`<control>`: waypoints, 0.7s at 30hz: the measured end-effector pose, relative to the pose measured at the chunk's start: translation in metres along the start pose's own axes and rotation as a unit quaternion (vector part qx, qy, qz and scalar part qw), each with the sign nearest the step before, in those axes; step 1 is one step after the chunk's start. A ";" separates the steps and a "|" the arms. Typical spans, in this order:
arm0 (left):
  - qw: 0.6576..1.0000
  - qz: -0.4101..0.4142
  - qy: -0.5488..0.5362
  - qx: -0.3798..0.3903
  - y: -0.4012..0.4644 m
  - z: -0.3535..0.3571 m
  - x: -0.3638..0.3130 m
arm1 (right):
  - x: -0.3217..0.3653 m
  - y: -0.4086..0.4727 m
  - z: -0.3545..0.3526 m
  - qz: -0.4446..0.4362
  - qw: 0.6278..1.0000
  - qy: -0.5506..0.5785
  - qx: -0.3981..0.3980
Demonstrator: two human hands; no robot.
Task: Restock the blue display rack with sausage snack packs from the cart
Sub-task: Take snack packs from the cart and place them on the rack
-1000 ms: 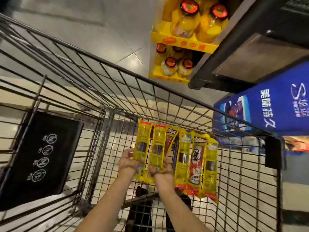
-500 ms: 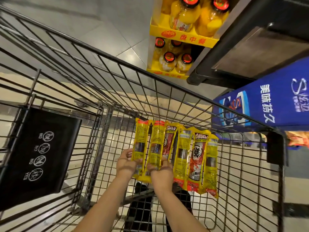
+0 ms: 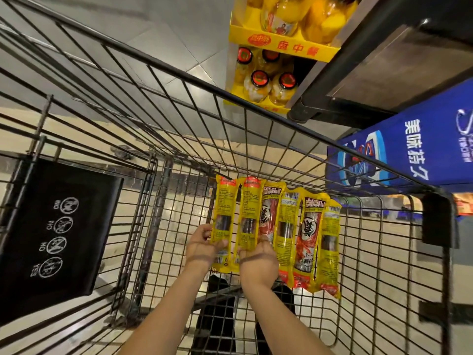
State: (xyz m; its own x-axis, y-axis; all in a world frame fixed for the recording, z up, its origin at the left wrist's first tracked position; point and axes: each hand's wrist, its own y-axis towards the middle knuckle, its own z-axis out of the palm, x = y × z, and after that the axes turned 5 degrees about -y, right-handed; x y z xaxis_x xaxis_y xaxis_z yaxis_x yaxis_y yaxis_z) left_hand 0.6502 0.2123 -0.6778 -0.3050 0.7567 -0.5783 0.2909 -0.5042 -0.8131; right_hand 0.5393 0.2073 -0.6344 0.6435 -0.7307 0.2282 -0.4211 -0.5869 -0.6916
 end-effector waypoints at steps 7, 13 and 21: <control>1.000 0.000 0.019 0.015 -0.001 0.001 0.006 | -0.012 0.002 0.008 -0.055 0.997 -0.024 -0.038; 0.995 0.022 0.093 0.006 0.001 0.004 0.007 | -0.013 0.009 0.022 -0.080 0.985 -0.098 -0.121; 0.994 0.022 0.109 -0.004 -0.002 0.001 0.008 | -0.013 0.009 0.002 -0.113 0.981 -0.151 -0.042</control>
State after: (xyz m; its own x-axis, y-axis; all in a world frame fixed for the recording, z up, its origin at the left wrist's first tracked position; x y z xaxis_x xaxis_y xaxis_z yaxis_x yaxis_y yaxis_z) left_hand 0.6462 0.2183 -0.6811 -0.0891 0.8066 -0.5844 0.3071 -0.5359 -0.7865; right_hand 0.5279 0.2125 -0.6447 0.8817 -0.4485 0.1465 -0.2884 -0.7582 -0.5848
